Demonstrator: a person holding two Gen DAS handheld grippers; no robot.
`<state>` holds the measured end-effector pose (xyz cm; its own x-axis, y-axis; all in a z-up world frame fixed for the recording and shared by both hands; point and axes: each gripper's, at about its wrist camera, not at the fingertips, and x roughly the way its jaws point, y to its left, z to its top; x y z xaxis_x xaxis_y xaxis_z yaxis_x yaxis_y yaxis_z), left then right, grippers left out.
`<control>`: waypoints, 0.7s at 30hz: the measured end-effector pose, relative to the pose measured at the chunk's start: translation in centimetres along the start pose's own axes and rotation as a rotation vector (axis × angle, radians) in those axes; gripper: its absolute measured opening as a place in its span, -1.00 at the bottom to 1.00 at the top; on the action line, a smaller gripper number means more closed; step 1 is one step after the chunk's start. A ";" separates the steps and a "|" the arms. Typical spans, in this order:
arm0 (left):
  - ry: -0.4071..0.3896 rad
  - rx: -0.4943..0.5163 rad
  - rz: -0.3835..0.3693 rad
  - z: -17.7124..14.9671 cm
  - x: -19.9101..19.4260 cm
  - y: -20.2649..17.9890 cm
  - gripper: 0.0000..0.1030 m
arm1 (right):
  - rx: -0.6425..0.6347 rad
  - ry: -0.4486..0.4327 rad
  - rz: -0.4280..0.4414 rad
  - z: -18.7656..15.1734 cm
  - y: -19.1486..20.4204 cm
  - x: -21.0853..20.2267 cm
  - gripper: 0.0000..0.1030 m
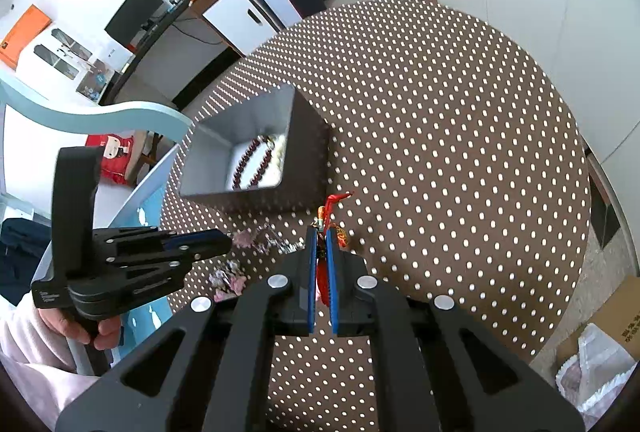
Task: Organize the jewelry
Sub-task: 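Lift the red string bracelet and carry it over the tin with the right tool, then lower the red string bracelet into the tin and open the right tool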
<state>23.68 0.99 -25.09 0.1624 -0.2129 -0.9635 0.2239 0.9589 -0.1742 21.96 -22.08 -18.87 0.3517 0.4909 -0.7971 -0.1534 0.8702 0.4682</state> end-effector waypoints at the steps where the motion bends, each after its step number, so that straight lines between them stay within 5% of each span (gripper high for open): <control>1: -0.016 -0.003 0.001 0.1 -0.6 0.0 -0.80 | -0.003 -0.008 0.006 0.3 0.1 -0.2 -0.93; 14: -0.192 -0.037 0.004 -0.2 -8.2 0.8 -0.80 | -0.118 -0.086 0.071 4.1 3.2 -2.1 -0.93; 21: -0.230 -0.077 -0.003 1.6 -8.3 1.1 -0.80 | -0.176 -0.077 0.088 6.1 5.2 -0.2 -0.93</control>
<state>24.16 3.49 -16.96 0.3782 -0.2441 -0.8929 0.1523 0.9679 -0.2001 26.73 -17.92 -13.92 0.3981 0.5664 -0.7216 -0.3436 0.8214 0.4552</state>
